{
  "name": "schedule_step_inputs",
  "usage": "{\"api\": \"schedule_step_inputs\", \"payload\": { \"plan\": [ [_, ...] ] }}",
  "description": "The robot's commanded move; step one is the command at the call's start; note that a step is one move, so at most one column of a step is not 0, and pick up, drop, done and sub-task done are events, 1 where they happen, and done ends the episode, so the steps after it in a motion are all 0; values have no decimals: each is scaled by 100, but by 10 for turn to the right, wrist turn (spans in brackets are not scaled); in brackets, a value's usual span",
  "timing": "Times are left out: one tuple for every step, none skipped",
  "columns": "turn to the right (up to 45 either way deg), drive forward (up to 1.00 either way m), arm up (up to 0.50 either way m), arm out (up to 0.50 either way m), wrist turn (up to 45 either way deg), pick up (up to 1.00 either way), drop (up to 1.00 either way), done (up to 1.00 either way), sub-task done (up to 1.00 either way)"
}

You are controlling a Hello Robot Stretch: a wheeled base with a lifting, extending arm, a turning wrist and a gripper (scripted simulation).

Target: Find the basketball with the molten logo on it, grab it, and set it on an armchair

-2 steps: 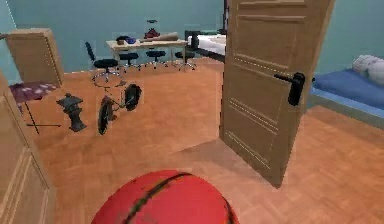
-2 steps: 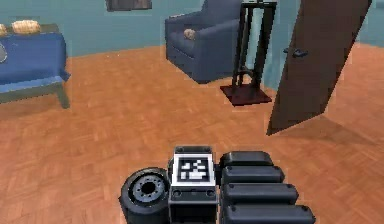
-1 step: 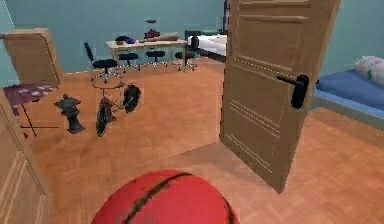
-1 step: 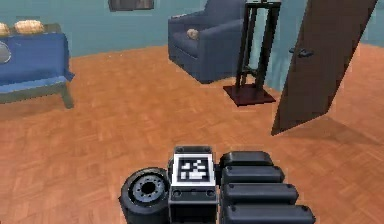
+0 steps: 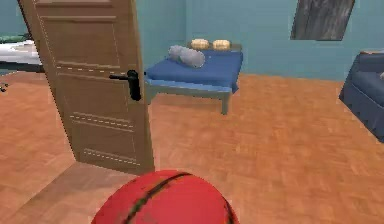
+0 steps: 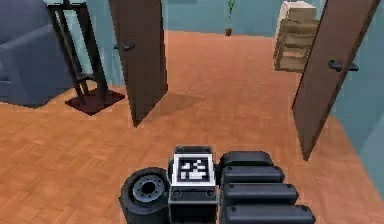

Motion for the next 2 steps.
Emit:
{"api": "schedule_step_inputs", "payload": {
  "plan": [
    [330, 0, 0, 0, 0, 0, 0, 0, 0],
    [0, 95, 0, 0, 0, 0, 0, 0, 0]
  ]
}}
